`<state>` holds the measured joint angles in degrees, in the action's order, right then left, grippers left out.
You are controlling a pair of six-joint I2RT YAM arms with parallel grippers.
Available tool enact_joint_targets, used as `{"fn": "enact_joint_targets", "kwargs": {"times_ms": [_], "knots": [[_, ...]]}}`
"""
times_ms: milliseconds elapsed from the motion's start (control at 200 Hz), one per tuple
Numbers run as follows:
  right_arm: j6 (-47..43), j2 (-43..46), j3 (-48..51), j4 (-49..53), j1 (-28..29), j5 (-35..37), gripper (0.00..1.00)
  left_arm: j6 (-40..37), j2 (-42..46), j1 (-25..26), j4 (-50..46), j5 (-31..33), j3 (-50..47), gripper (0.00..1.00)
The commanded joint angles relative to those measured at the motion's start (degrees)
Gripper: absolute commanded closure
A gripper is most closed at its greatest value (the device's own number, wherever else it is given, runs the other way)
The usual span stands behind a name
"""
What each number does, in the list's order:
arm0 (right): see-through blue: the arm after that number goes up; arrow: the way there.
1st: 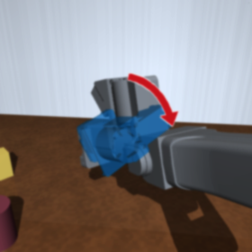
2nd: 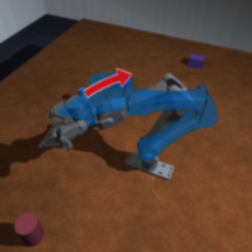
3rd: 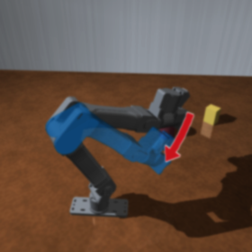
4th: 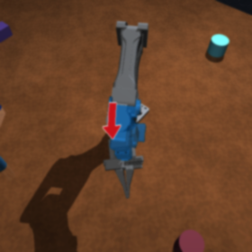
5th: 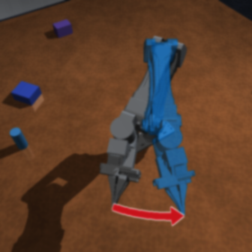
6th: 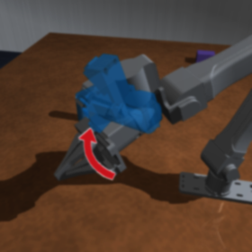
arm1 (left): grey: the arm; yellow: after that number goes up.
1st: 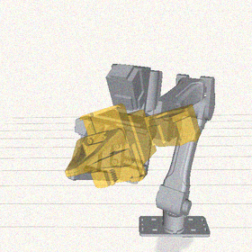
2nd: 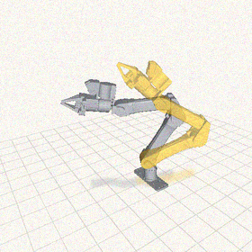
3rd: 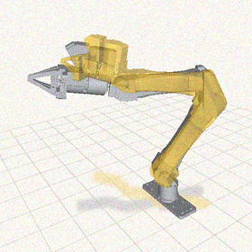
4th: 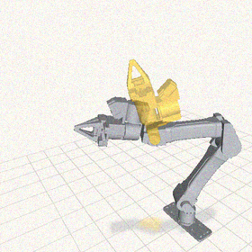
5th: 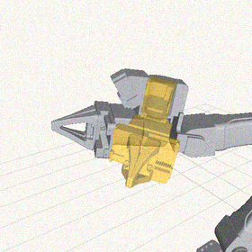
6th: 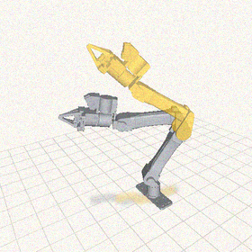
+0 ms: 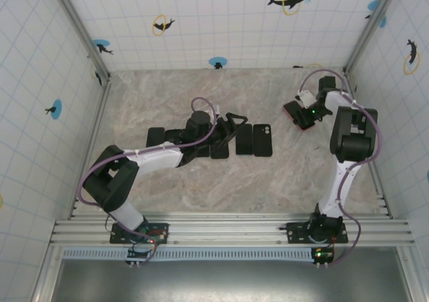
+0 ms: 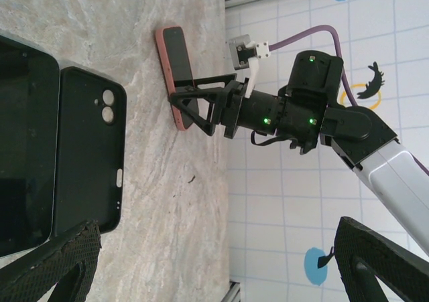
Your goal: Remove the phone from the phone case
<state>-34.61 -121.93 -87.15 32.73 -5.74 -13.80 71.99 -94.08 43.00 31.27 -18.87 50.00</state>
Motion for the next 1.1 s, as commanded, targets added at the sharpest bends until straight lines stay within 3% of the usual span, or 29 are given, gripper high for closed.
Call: {"fn": "enact_joint_targets", "kwargs": {"times_ms": [0,420,791,1096], "knots": [[2.46,4.05,2.76,-0.72,-0.24,-1.78,0.46,-1.1,-0.6,-0.53,-0.4,-0.28,1.84,0.08],[10.98,14.29,16.09,-12.62,-0.57,-12.75,0.5,-2.97,-2.65,-0.52,-2.21,0.28,4.82,0.1],[26.17,29.54,34.3,-35.04,2.55,-25.75,0.51,-5.63,-8.57,-0.23,-5.02,1.07,12.74,0.18],[38.17,38.1,44.39,-50.82,7.46,-30.75,0.51,-12.46,-12.73,0.94,-12.36,4.66,22.55,0.28]]}}
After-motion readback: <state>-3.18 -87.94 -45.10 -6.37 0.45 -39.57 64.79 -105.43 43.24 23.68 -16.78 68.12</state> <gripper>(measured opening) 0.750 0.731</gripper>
